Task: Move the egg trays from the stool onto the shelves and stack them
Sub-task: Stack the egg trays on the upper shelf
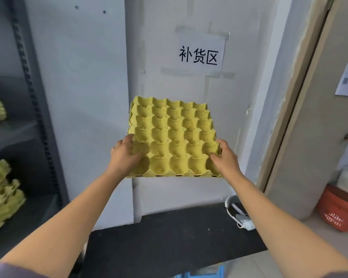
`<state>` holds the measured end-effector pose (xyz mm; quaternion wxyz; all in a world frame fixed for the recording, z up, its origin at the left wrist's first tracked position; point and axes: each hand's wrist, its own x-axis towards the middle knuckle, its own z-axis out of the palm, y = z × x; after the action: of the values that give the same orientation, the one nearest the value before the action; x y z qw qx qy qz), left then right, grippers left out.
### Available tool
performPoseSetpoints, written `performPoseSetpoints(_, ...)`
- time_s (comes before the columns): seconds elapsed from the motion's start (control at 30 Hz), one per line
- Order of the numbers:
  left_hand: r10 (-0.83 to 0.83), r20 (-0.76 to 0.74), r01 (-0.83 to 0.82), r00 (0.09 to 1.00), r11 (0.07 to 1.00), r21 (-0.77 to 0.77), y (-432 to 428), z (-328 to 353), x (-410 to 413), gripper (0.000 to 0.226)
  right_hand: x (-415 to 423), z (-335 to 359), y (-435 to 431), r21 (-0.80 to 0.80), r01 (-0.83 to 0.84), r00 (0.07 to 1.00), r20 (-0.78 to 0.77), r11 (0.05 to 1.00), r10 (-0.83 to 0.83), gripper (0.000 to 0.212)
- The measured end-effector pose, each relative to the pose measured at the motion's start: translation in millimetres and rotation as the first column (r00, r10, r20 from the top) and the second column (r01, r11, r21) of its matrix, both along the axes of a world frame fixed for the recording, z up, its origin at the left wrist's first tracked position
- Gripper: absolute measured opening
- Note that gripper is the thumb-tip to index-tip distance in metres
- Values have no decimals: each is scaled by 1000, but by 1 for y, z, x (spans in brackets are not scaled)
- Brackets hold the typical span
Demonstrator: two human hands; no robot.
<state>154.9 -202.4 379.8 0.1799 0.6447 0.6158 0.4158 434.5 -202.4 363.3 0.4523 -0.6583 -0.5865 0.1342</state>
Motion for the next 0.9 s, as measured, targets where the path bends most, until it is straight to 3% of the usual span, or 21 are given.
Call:
performPoseSetpoints(0.07, -2, 50, 2, 999, 1000, 4, -17, 5, -27, 81, -24, 10, -11, 33, -30, 999, -17, 999, 30, 52)
performPoseSetpoints(0.27, 34, 161, -43, 986, 998, 48, -57, 7, -112, 62, -105, 25, -50, 67, -75, 996, -36, 995, 78, 50)
performPoseSetpoints(0.57, 47, 159, -60, 986, 995, 75, -122, 10, -240, 61, -235, 21, -119, 74, -40, 997, -61, 996, 45, 50)
performPoseSetpoints(0.9, 170, 124, -183, 978, 977, 105, -180, 15, -312, 59, -309, 32, -157, 85, -96, 995, 5, 992, 96, 48)
